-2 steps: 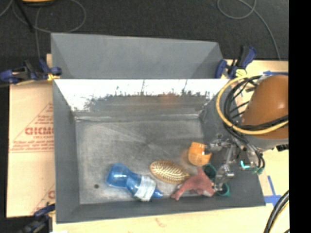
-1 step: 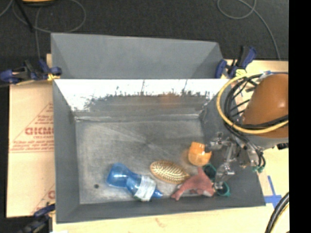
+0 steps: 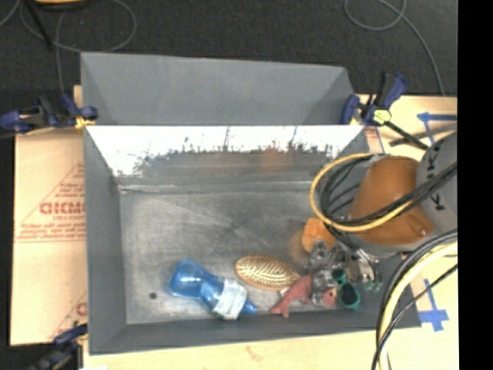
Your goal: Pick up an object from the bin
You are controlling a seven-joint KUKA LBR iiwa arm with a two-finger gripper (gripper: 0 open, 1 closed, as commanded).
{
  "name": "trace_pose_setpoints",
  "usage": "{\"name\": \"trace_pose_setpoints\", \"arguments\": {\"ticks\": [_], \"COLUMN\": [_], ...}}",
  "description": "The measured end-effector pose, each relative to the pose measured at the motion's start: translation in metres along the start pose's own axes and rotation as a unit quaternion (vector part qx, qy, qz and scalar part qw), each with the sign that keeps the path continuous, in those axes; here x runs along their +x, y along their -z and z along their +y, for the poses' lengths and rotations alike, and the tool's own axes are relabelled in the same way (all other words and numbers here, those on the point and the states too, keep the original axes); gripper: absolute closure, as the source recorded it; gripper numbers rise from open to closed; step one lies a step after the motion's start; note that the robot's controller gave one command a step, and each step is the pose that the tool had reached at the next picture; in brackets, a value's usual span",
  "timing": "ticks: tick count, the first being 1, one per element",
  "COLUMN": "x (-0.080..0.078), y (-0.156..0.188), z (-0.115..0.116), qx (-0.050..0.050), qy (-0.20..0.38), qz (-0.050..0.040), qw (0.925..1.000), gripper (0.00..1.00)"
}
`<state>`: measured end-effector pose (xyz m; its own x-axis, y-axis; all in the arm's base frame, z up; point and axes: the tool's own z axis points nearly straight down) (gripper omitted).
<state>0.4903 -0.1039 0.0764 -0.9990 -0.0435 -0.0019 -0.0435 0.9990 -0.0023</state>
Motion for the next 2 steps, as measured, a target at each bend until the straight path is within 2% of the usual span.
{"name": "trace_pose_setpoints", "arguments": {"ticks": [1,2], "x": [0.000,-0.002], "y": [0.000,0.103], "z": [0.000,-0.001], "qx": [0.000,0.000], "qy": [0.000,0.004], "qz": [0.0000,-0.0003], "qw": [1.0000,1.0000], "gripper": [1.00,1.00]}}
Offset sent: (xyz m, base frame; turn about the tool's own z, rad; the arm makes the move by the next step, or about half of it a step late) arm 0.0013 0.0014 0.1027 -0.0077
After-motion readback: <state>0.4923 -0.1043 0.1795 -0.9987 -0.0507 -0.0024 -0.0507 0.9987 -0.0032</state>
